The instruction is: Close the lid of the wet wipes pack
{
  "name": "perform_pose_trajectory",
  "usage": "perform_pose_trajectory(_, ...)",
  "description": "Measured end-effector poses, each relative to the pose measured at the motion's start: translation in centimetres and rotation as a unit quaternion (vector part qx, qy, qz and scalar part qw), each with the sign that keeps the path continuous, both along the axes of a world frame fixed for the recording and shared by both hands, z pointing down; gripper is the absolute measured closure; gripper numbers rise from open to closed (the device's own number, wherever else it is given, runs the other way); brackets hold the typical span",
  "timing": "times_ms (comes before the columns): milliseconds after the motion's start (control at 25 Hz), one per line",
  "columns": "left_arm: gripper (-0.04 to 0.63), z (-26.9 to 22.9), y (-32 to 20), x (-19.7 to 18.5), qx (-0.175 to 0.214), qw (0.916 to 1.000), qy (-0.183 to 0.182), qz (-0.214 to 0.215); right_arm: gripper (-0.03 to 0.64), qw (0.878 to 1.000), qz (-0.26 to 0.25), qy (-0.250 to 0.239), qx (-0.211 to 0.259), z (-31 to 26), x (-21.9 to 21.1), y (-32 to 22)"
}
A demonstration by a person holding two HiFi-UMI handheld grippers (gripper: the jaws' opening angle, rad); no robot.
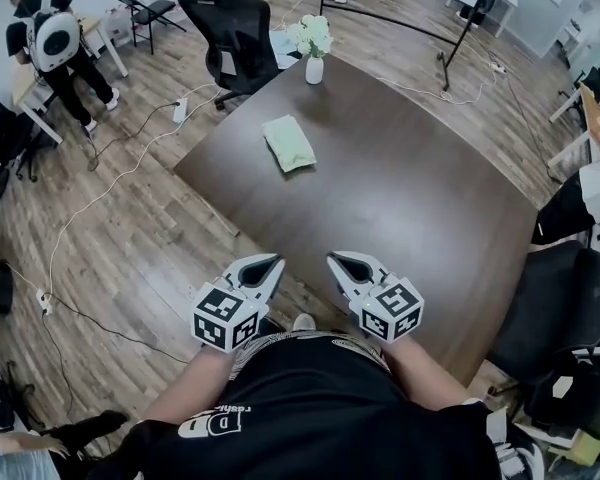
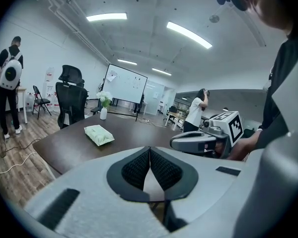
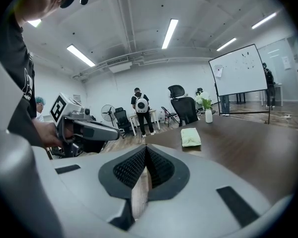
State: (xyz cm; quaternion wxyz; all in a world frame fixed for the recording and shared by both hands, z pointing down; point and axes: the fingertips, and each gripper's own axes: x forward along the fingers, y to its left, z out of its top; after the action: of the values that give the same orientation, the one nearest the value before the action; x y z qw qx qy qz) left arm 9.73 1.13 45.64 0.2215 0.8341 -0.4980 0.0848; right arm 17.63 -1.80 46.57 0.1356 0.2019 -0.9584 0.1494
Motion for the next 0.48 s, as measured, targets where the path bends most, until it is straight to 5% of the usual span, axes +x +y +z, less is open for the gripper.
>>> perform_pose_trajectory(480, 0.575, 0.23, -0.56, -0.16, -0.004, 1.0000, -0.005, 0.006, 0.612, 1.000, 0.003, 0.002, -0.007, 0.73, -0.23, -0.31)
